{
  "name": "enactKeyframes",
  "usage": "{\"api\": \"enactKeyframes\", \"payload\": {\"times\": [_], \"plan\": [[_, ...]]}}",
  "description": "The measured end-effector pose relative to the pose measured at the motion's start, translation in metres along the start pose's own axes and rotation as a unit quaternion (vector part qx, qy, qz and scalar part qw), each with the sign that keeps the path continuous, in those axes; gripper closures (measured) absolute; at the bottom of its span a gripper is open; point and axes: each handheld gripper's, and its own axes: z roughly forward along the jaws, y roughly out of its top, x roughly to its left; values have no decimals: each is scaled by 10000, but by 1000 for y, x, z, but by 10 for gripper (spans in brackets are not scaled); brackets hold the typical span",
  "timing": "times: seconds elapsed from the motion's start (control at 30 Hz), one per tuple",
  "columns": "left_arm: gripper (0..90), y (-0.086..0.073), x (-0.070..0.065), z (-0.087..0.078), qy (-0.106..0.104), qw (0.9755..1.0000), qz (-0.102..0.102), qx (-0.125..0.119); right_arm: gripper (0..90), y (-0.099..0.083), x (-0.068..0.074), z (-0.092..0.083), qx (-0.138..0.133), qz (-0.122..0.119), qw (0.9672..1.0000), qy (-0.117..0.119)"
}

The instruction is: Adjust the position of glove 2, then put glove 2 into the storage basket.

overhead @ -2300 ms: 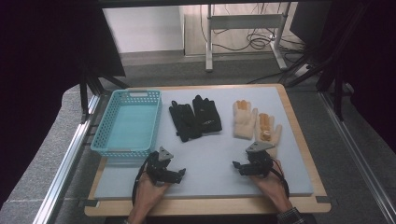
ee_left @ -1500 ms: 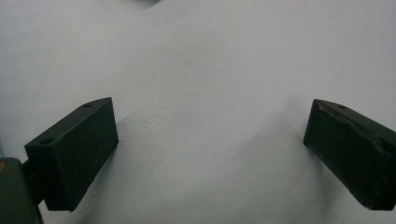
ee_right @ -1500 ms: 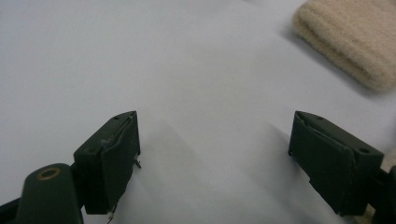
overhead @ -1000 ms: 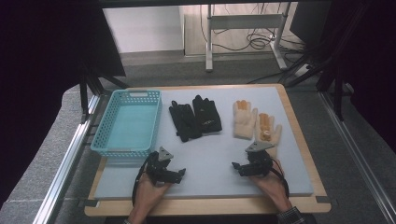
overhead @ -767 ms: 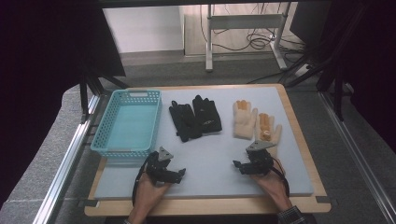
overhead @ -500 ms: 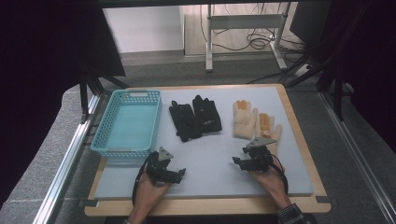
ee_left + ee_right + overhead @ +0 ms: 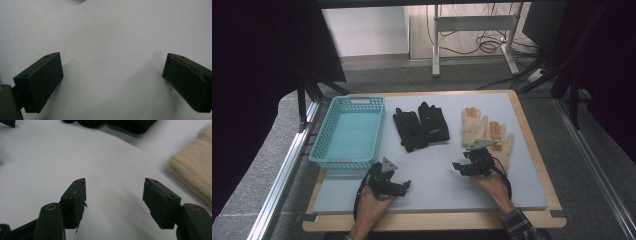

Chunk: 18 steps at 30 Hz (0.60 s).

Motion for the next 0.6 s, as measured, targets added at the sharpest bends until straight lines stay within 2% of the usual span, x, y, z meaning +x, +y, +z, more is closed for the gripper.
{"api": "enactKeyframes", "payload": {"times": [0.23,0.6], "plan": [[32,0,0,0,-1,10000,0,-1,347,13,3,8,-23,-68,10000,33],[32,0,0,0,2,10000,1,1,477,38,6,23,-71,-128,9998,130]]}}
